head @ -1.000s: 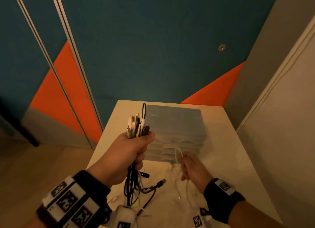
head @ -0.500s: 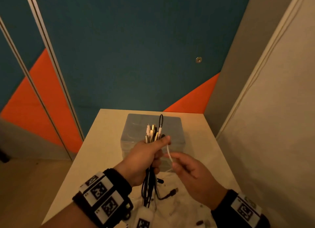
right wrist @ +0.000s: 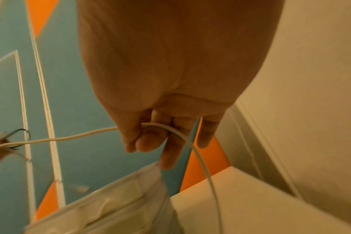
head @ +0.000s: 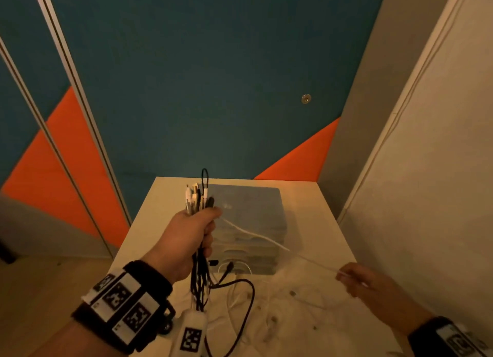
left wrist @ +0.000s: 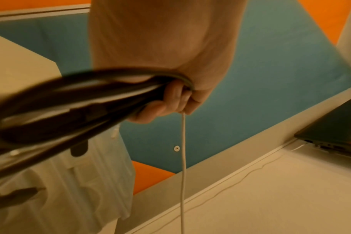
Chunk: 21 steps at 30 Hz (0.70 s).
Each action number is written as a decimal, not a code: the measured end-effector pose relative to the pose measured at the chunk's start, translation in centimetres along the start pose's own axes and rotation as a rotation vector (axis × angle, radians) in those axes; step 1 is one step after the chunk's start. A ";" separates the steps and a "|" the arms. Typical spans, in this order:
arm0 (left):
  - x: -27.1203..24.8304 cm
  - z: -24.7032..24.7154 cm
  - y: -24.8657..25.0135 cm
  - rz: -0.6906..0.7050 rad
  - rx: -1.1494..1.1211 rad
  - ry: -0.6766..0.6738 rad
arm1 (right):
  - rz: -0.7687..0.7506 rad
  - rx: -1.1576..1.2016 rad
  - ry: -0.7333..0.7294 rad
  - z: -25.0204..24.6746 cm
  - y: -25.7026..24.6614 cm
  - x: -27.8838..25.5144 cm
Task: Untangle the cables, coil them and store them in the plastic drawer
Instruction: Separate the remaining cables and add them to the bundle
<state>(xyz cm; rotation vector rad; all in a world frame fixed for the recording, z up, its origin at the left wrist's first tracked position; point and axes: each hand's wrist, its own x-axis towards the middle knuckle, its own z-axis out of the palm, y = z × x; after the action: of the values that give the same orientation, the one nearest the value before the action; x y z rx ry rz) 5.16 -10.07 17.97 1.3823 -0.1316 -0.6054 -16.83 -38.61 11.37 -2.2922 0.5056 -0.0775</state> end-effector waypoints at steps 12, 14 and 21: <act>-3.3 3.7 -2.2 0.132 0.333 -0.264 | 0.063 0.501 -0.048 5.5 -7.4 4.0; -3.8 4.6 -2.7 0.133 0.357 -0.332 | 0.079 0.638 -0.062 6.8 -10.1 4.9; -4.2 3.3 -3.6 0.107 0.440 -0.346 | -0.047 0.877 0.103 6.6 -13.9 5.7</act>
<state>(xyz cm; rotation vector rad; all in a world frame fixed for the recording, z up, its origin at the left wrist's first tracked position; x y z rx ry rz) -0.95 -11.17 16.33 1.6684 -0.6449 -0.7504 -5.55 -27.66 16.01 -1.4426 0.3656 -0.3652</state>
